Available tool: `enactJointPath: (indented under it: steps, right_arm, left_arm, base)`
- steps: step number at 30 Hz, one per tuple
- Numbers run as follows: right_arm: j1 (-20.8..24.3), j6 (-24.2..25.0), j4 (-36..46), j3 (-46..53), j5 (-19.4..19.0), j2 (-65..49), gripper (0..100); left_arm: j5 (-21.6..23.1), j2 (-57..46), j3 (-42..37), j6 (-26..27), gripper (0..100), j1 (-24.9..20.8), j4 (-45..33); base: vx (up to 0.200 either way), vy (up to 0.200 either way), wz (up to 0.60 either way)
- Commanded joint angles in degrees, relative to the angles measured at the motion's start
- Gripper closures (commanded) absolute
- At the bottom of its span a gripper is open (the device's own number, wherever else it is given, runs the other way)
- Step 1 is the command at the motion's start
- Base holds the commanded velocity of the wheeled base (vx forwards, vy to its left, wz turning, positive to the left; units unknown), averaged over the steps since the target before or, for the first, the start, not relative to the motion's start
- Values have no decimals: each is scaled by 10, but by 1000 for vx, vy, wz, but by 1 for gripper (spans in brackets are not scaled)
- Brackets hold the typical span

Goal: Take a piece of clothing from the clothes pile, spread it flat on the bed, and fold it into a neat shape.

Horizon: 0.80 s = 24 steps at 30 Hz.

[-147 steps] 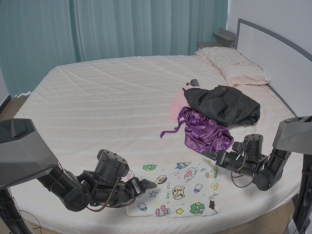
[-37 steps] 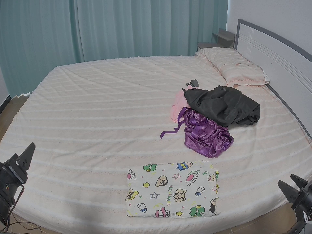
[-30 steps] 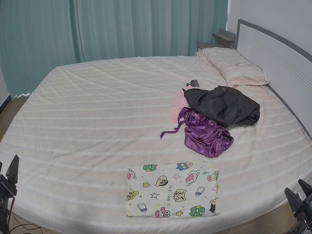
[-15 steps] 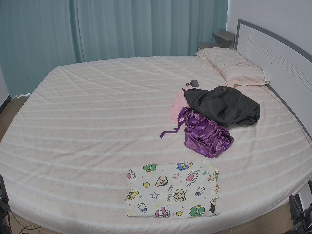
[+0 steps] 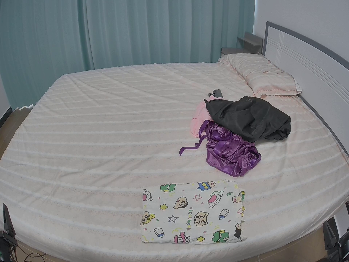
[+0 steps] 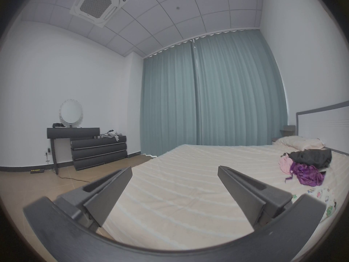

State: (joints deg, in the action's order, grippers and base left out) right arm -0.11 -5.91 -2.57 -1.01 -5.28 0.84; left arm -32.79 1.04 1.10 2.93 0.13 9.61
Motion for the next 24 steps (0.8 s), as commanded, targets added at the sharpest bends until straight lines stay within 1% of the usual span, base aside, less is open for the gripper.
enactJointPath:
  steps: [1, 3, 4, 7, 10, 11, 12, 15, 16, 17, 18, 20, 21, 23, 24]
  right_arm:
    - [1, 61, 7, 6, -18, -8, 0]
    - [1, 120, 21, 0, -15, 1, 0]
    - [1, 130, 25, -2, -12, 7, 0]
    - [1, 107, 29, -3, -21, -6, 0]
    - [1, 86, 29, -3, -18, -8, 0]
    - [1, 75, 27, -2, -18, -8, 0]
    - [1, 53, 21, 0, -20, -8, 0]
    - [1, -45, 2, 6, -43, -8, 0]
    - [1, -60, -9, 10, -58, -8, 0]
    - [1, -61, -9, 10, -60, -8, 0]
    - [1, -61, -6, 10, -65, -8, 0]
    - [1, -54, -6, 10, -64, -8, 0]
    - [1, -40, -5, 9, -61, -8, 0]
    - [1, -40, -5, 9, -61, -8, 0]
    - [1, -8, 0, 8, -47, -8, 0]
  left_arm:
    - [41, -10, -11, -8, 0, 0, -38]
    - [93, -9, -11, -11, 0, 0, -52]
    - [114, -9, -11, -11, 0, 0, -51]
    - [174, -9, -11, -6, 0, 0, -52]
    - [256, -9, -11, -13, 0, 0, -54]
    - [280, -9, -11, -13, 0, 0, -54]
    - [294, -9, -11, -13, 0, 0, -55]
    - [312, -9, -11, -31, 0, 0, -56]
    - [320, -9, -11, -42, 0, 0, -57]
    - [322, -9, -11, -42, 0, 0, -57]
    - [333, -9, -11, -48, 0, 0, -57]
    - [333, -9, -11, -47, 0, 0, -57]
    - [332, -9, -11, -49, 0, 0, -57]
    - [332, -9, -11, -49, 0, 0, -57]
    - [310, -9, -11, -56, 0, 0, -57]
  base:
    - [0, 0, 0]
    - [0, 0, 0]
    - [0, 0, 0]
    - [0, 0, 0]
    - [0, 0, 0]
    - [0, 0, 0]
    - [0, 0, 0]
    - [0, 0, 0]
    - [0, 0, 0]
    - [0, 0, 0]
    - [0, 0, 0]
    - [0, 0, 0]
    - [0, 0, 0]
    - [0, 0, 0]
    - [0, 0, 0]
